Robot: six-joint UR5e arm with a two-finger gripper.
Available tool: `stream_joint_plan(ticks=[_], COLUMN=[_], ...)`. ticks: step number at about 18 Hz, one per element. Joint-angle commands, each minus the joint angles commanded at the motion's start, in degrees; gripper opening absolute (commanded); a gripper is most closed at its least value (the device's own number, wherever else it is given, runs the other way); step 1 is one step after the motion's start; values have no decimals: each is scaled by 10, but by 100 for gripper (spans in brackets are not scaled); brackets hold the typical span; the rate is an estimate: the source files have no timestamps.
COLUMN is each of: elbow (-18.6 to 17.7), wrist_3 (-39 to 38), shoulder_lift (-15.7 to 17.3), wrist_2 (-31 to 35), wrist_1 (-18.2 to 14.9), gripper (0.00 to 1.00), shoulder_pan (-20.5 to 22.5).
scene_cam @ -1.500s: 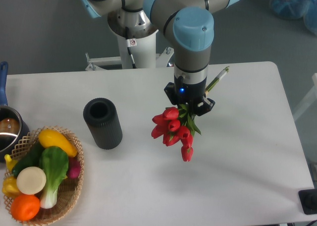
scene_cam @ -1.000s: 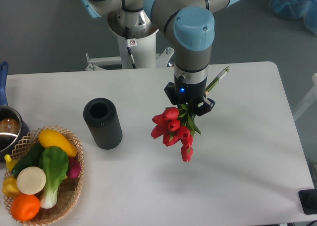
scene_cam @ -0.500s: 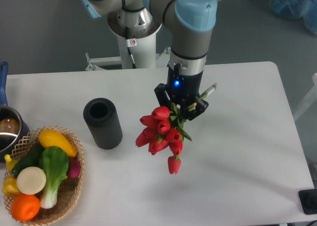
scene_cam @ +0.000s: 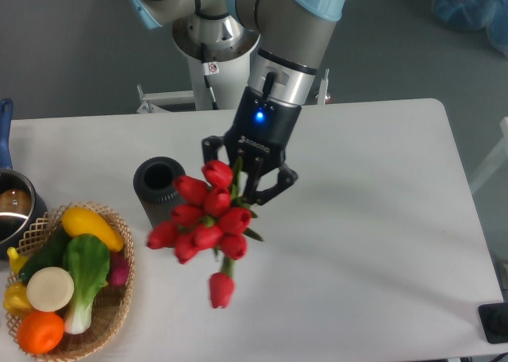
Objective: Insert the flowers into the vase
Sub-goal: 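Carry the tulip bunch toward the black vase and raise it above the opening, then lower the tulip stems down into the black vase opening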
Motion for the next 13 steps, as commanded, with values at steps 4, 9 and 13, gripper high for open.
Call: stream_joint_plan(ticks=[4,9,13], elbow=[-21,-110,-171], wrist_3=[-4,3,13], shoulder_lift=[3,59,113], wrist_2=[-99,-290,-354], wrist_1=[2,40,40], gripper=[0,0,0], shoulder_pan=[-4,46,88])
